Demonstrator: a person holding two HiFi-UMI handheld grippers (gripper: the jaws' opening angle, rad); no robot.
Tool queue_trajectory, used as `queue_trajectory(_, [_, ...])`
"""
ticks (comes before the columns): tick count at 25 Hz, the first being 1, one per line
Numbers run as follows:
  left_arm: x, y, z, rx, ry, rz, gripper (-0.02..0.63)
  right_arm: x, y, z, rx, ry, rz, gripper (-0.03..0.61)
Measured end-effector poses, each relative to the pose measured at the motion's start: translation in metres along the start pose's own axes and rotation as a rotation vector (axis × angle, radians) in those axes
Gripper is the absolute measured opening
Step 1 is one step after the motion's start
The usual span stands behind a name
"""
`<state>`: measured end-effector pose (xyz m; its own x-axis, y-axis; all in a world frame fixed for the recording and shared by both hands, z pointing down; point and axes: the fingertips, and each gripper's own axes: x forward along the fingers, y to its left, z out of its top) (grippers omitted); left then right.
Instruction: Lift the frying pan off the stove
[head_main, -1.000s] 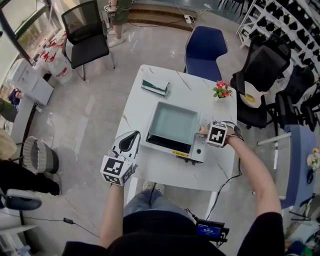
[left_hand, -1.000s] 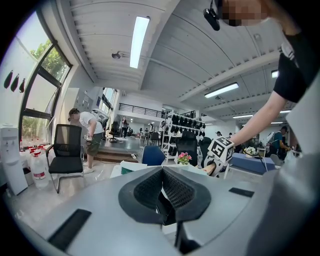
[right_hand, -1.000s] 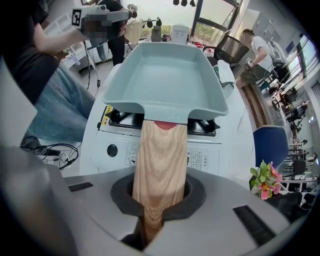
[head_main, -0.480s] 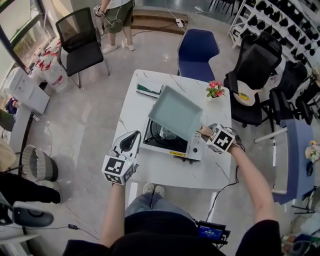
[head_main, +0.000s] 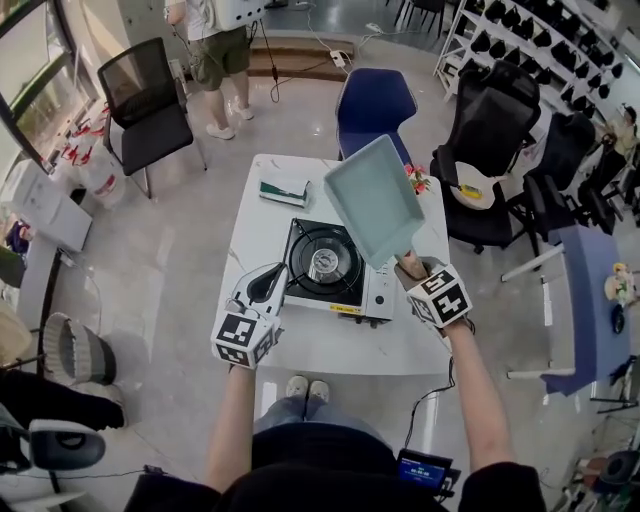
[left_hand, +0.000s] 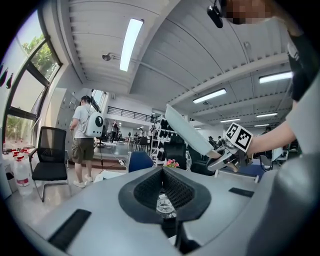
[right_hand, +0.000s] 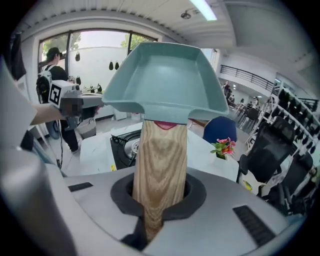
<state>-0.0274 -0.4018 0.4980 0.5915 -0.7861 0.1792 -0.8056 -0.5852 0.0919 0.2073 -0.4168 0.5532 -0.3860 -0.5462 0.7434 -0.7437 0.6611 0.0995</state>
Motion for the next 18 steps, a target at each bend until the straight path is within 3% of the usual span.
queue_trajectory(12, [0.008,-0.017,0.016,0.021,-0.030,-0.034,0.017,-0.041,0.002,0.020,0.328,-0.332,-0.268,0.021])
queue_trajectory(18, [0.003,-0.014,0.019,0.021,-0.040,-0.027,0.017,-0.061,0.009,0.010,0.376,-0.438,-0.371,0.021])
